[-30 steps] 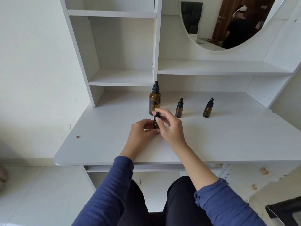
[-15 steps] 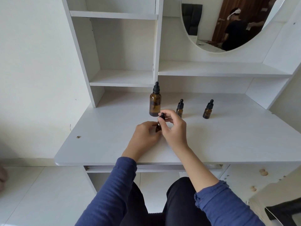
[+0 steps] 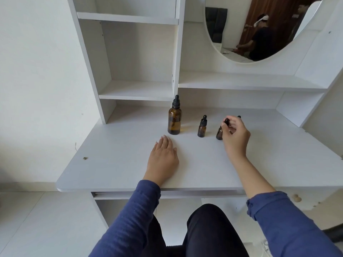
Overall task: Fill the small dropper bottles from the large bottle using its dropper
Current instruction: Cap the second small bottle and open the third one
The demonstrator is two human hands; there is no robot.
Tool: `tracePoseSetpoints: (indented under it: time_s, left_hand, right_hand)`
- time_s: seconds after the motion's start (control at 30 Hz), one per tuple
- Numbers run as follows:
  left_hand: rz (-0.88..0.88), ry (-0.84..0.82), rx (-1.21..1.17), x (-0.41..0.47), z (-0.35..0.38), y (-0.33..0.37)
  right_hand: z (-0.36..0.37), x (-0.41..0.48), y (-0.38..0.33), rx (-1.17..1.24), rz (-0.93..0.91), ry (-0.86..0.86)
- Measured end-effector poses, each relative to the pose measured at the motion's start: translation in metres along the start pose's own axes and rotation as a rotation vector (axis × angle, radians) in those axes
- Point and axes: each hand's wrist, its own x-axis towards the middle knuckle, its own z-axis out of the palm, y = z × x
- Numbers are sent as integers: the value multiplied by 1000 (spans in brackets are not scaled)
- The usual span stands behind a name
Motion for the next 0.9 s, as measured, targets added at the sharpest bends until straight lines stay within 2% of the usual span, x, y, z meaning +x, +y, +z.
tracePoseSetpoints:
  time_s: [0.47, 0.57, 0.7, 0.77, 0.9]
  left_hand:
    - [12, 9, 5, -2, -3, 0]
    - [17, 15, 6, -2, -4, 0]
    - [29, 37, -6, -2, -5, -1]
    - [33, 46, -22, -2, -6, -1]
    - [42, 74, -53, -3, -7, -1]
  right_hand:
    - [18, 22, 7, -141, 51, -87]
    - [16, 18, 2, -238, -100, -71]
    - [21, 12, -14, -180, -324, -46]
    - [28, 9, -19, -136, -305, -111]
    - [42, 5, -21, -109, -155, -238]
